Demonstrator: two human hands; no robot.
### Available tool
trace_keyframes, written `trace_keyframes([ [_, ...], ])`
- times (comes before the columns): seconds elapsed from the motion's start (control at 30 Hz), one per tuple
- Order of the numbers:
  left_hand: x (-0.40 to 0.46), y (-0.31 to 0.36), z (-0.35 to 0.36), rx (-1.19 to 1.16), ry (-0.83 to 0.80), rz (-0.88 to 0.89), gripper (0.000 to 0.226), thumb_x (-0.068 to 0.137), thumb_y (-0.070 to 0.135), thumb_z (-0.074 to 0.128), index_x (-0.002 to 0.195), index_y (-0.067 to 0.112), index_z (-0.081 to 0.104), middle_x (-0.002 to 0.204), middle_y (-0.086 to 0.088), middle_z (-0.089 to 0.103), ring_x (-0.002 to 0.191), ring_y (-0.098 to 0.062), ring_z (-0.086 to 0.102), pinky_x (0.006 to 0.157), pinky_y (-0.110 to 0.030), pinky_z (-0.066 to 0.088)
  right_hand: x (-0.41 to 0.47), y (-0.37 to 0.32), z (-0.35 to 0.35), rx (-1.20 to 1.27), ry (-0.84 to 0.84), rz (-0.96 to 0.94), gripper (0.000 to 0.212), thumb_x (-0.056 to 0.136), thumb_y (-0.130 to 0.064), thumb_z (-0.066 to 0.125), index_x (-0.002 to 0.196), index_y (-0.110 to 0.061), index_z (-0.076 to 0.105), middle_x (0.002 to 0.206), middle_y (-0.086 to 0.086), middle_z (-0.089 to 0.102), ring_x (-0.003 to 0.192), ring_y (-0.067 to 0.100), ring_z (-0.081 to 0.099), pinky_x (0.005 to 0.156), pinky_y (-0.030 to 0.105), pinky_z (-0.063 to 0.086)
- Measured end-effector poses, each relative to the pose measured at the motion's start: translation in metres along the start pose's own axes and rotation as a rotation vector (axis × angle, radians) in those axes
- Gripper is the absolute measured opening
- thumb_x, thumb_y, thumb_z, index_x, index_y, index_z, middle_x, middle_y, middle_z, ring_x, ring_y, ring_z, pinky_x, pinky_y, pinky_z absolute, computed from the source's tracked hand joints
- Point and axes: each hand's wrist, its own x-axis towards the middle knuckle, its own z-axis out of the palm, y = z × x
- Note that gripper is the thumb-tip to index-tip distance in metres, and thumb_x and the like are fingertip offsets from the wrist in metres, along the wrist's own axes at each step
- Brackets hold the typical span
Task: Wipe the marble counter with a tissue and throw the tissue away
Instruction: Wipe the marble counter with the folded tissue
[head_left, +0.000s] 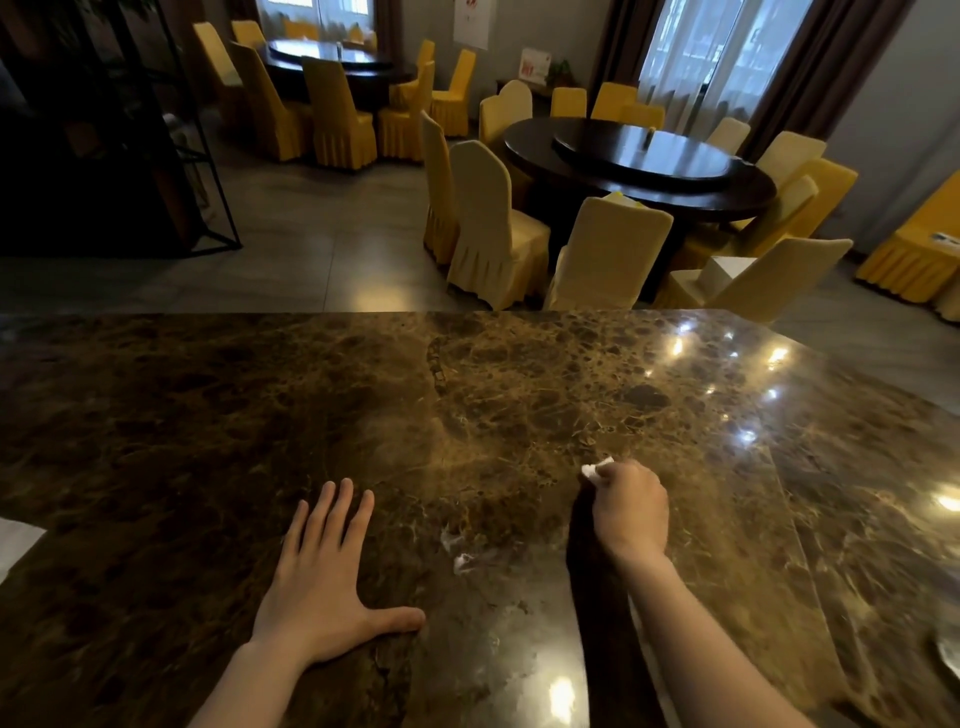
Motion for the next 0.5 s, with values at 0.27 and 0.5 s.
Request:
trace_keyframes([
  [0.27, 0.000, -0.001, 0.000, 0.011, -0.007, -0.001, 0.157, 0.045, 0.120, 0.024, 0.160, 0.026, -0.025, 0.169, 0.000, -0.036, 0.151, -0.017, -0.041, 0.129, -0.049, -0.020, -0.095, -0.086, 0.044, 0.101, -0.232, -0.507, 0.016, 0.088, -0.016, 0.073, 0.098, -0.027, 0.080, 0.092, -0.009, 0.070, 0.089, 0.012, 0.053, 0.069, 0.021, 0.029],
  [0.5, -0.001, -0.001, 0.001, 0.006, 0.008, -0.004, 0.157, 0.043, 0.121, 0.025, 0.160, 0.029, -0.026, 0.168, 0.002, -0.037, 0.150, -0.016, -0.043, 0.128, -0.049, -0.021, -0.015, -0.042, 0.013, 0.011, -0.037, -0.122, 0.020, 0.092, 0.000, 0.062, 0.096, -0.008, 0.080, 0.094, 0.010, 0.070, 0.093, 0.030, 0.062, 0.072, 0.036, 0.046],
])
